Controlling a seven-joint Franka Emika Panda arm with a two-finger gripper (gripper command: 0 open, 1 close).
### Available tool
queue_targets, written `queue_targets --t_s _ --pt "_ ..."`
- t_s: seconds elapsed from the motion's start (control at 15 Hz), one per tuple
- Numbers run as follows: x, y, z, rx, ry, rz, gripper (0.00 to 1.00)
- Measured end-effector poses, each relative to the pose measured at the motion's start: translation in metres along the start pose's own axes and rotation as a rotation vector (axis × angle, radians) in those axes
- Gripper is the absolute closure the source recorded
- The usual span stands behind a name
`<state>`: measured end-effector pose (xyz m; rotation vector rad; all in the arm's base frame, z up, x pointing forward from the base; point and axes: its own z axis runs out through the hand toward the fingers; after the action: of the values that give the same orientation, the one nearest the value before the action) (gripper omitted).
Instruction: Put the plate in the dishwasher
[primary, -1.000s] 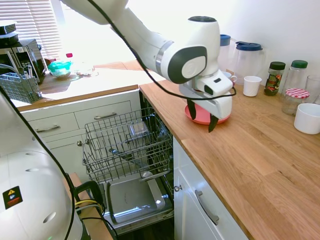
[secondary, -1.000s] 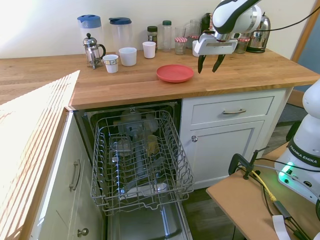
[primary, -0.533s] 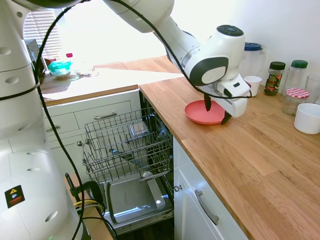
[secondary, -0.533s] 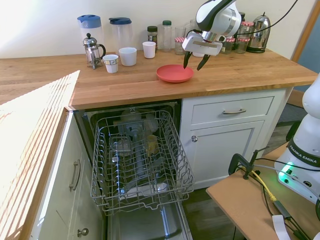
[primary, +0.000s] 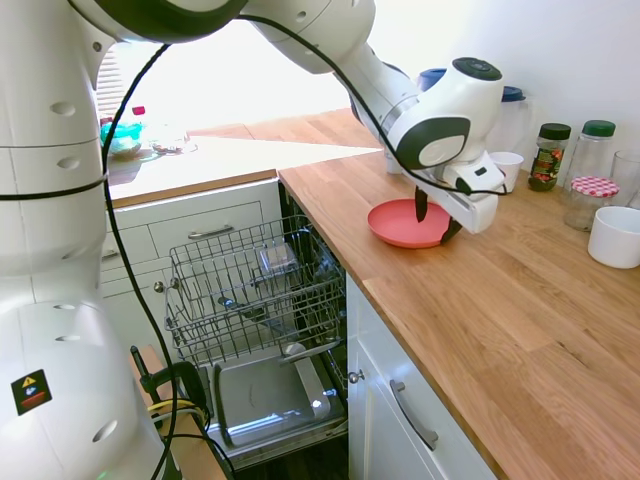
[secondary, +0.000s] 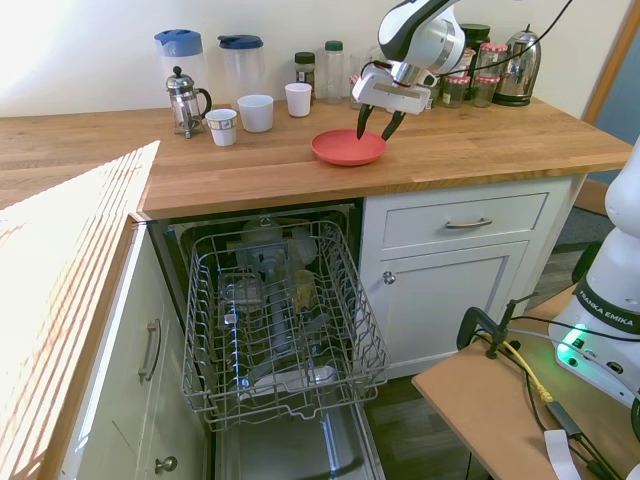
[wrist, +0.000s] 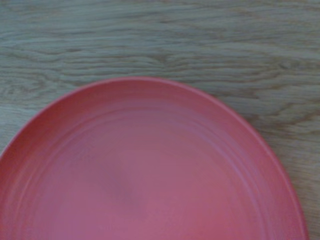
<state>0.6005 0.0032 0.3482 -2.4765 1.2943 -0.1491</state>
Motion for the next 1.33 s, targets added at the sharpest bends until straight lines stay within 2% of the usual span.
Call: queue_targets --t_s 0.8,1.07,1.2,1.33 --pt "0.003 0.008 0.017 -0.015 -0.02 0.026 1.0" --pt "0.006 0.01 0.015 0.015 -0.015 0.041 1.0" --pt "0.011 0.01 0.001 0.025 0.009 0.034 1.0" --pt "0.017 0.004 -0.033 0.029 0.067 -0.011 1.0"
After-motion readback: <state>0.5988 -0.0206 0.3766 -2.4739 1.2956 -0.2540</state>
